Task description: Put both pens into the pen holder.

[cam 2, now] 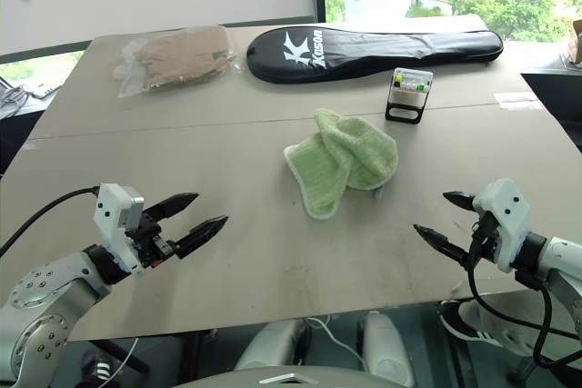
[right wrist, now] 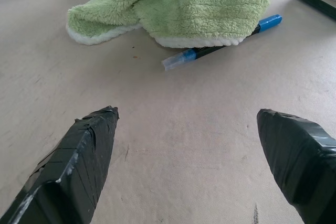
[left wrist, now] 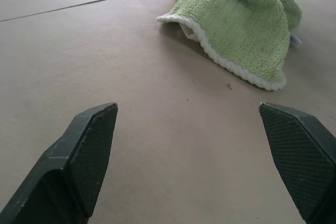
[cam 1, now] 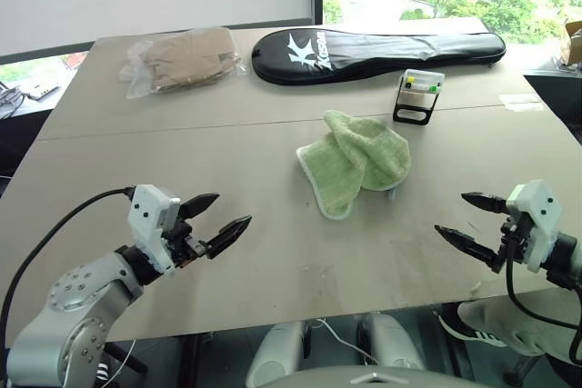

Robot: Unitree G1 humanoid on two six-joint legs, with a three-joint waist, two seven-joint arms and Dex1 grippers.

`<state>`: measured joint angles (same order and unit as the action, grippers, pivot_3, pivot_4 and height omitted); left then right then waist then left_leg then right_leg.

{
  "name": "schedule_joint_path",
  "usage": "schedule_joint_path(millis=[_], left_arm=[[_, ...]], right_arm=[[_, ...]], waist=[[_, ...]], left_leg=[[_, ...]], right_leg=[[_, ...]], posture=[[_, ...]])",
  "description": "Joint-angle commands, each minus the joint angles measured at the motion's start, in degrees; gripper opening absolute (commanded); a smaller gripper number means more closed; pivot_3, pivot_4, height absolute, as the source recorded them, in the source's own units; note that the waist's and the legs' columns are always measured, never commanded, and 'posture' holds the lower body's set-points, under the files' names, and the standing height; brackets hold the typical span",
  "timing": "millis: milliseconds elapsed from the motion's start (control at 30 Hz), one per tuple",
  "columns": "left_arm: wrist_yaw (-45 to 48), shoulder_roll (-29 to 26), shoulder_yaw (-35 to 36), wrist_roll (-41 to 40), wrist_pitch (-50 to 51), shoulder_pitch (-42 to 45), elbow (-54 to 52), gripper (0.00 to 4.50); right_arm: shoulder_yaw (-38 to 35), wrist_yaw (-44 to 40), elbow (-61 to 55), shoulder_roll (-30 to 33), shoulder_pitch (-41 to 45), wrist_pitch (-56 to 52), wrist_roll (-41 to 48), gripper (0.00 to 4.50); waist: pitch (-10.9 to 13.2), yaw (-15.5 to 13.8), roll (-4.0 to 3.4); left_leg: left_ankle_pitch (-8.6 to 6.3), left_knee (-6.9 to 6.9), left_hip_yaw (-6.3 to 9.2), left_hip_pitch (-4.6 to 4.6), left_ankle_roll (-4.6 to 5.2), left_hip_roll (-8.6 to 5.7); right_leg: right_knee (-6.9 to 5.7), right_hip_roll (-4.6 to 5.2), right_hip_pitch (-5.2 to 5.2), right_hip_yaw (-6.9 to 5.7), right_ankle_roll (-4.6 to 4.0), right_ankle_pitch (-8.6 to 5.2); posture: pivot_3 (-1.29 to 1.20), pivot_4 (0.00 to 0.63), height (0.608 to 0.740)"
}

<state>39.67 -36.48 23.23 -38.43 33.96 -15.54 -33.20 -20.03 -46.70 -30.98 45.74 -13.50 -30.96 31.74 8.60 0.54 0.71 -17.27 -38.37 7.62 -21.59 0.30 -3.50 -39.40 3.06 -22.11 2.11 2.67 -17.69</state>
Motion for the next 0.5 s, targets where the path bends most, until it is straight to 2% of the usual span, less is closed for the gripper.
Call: schedule_joint_path(millis=[33, 100, 233, 367, 500], left_arm=[[-0.3, -0.8, -0.4, -0.4, -0.9, 2.9, -1.7, 4.47], [-1.4, -1.1, -4.3, 1.1, -1.0, 8.1, -2.1, 4.47], [-3.6, -0.9, -7.6, 1.4, 1.1, 13.3, -2.3, 4.47], [-5.4, -1.3, -9.6, 1.3, 3.3, 17.2, -2.1, 4.47], [-1.1, -2.0, -10.4, 0.5, 0.6, 17.6, -3.2, 4.47]], right_arm=[[0.4, 3.1, -2.0, -0.9, 4.0, -0.7, 0.0, 4.50], [5.0, 8.8, -3.9, -3.3, 13.8, -6.7, 3.3, 4.50], [10.3, 15.1, -2.1, -6.1, 25.9, -16.3, 4.3, 4.50], [16.2, 18.1, 2.1, -8.5, 34.9, -19.2, 1.6, 4.50], [24.4, 19.3, 8.6, -13.2, 43.4, -20.0, -2.4, 4.50]], waist=[[0.0, 0.0, 0.00], [0.0, 0.2, -0.01], [0.0, 0.3, -0.02], [0.0, 0.2, -0.01], [0.0, 0.8, -0.02]], left_leg=[[0.00, 0.00, 0.00, 0.00, 0.00, 0.00], [0.00, -0.02, 0.00, 0.01, 0.00, 0.00], [0.02, -0.02, -0.05, 0.13, -0.04, 0.02], [0.01, 0.06, 0.04, -0.32, -0.03, 0.01], [0.01, 0.07, -0.02, -0.47, -0.03, 0.00]], right_leg=[[0.00, 0.00, 0.00, 0.00, 0.00, 0.00], [-0.01, -0.01, 0.01, 0.00, 0.00, 0.00], [-0.08, -0.07, 0.06, 0.03, -0.06, 0.05], [0.12, -0.04, -0.33, -0.12, -0.05, 0.04], [0.08, -0.01, -0.56, -0.07, -0.05, 0.04]], posture=[[0.00, 0.150, 0.740], [0.00, 0.150, 0.740], [0.00, 0.150, 0.740], [0.00, 0.150, 0.740], [0.00, 0.150, 0.740]])
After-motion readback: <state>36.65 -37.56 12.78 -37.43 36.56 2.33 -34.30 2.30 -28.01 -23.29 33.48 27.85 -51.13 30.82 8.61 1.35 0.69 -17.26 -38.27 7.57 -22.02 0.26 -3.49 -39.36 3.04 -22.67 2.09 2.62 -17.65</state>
